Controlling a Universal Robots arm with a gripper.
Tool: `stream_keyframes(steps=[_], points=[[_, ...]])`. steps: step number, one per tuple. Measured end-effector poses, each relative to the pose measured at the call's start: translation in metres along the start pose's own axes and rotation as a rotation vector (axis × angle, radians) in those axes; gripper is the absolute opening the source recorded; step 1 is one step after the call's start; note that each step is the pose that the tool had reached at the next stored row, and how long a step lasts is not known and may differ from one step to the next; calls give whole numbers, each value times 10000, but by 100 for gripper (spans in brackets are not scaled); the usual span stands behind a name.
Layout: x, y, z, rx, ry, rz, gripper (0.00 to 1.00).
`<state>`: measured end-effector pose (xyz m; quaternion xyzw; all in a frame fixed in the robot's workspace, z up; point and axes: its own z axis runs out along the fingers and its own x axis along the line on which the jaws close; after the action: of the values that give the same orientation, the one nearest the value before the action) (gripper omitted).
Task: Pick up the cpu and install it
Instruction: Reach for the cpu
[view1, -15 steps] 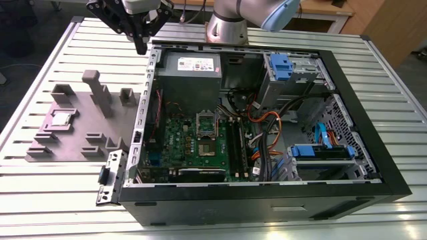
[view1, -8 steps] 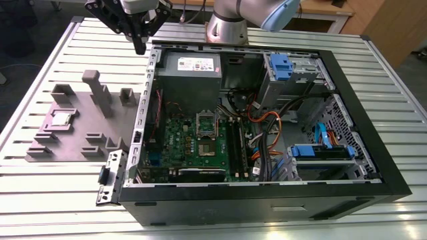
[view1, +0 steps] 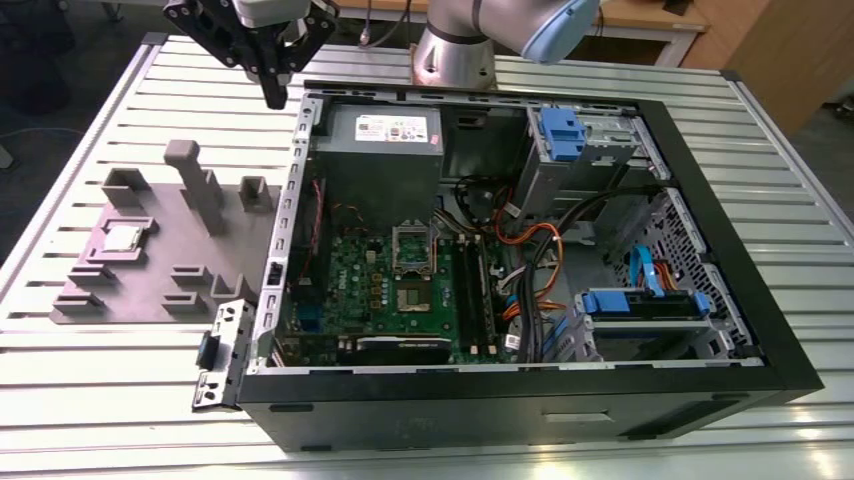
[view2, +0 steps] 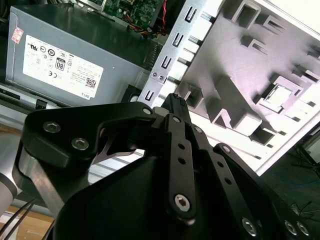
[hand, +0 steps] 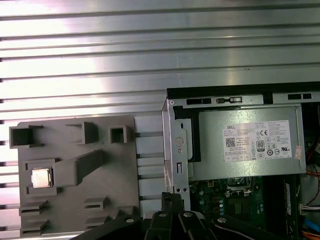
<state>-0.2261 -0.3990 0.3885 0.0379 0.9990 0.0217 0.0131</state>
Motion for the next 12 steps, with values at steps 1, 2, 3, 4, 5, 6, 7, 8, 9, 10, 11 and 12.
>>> stream_keyframes(steps=[1,2,3,4,5,6,7,8,9,10,11,12], points=[[8,-1,0,-1,-1,0,11],[10,-1,0,0,0,-1,11],[11,-1,0,0,0,0,11],[13,-1,0,0,0,0,11],[15,-1,-1,0,0,0,11],[18,-1,-1,0,0,0,11],[20,-2,-1,0,0,0,11],[23,-2,-1,0,-1,0,11],[25,-2,0,0,0,0,11],[26,-2,0,0,-1,-1,11],[33,-3,0,2,1,0,11],[36,-3,7,-1,-1,0,11]])
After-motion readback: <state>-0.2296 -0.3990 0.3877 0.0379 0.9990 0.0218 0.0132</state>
